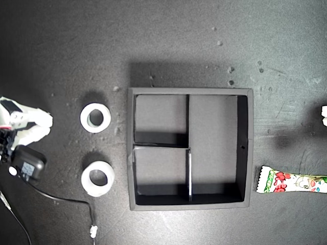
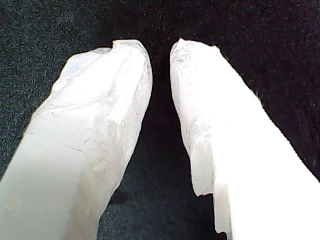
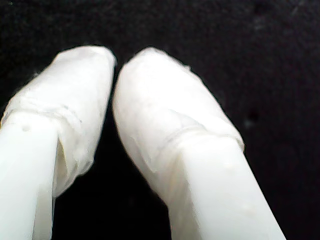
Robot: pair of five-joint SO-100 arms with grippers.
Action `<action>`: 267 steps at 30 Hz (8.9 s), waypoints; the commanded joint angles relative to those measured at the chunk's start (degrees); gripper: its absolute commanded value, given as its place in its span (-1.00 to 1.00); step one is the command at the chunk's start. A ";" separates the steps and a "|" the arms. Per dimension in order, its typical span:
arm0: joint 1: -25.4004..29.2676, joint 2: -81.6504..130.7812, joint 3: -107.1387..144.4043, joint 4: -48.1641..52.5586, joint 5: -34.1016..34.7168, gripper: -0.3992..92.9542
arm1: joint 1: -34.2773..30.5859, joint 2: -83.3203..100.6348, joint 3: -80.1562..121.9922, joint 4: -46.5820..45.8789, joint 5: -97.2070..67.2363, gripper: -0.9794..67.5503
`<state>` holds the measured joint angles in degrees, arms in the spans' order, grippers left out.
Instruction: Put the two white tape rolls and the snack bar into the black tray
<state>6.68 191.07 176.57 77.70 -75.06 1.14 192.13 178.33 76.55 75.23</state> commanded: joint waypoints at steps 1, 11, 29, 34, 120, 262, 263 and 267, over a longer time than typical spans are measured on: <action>0.09 2.99 3.25 2.20 -2.20 -0.99 | 1.23 -0.18 0.70 0.26 -9.14 -0.89; 0.09 2.99 3.25 2.20 -2.29 -0.99 | 1.23 -0.18 0.70 0.26 -9.23 -0.89; 0.09 2.99 3.25 2.20 -2.29 -0.98 | 1.23 -0.18 0.70 0.26 -9.23 -0.89; 0.09 2.99 3.25 2.20 -2.46 -0.98 | 1.23 -0.18 0.70 0.26 -9.23 -0.89; 6.77 -76.11 -58.27 -12.83 8.26 -0.51 | -0.70 -0.18 0.70 -38.41 -4.75 -0.74; -1.14 -102.13 -81.74 5.80 6.15 -0.65 | -24.70 -59.94 -45.00 -34.54 40.17 -0.99; -1.05 -102.57 -81.74 5.71 6.06 -0.65 | -24.70 -59.94 -45.44 -34.54 39.64 -0.99; -1.49 -104.33 -80.95 3.78 6.86 -0.65 | -24.52 -59.94 -47.02 -34.01 38.23 -0.99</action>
<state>5.62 87.01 95.54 82.44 -68.64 -23.64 131.92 134.56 41.75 114.35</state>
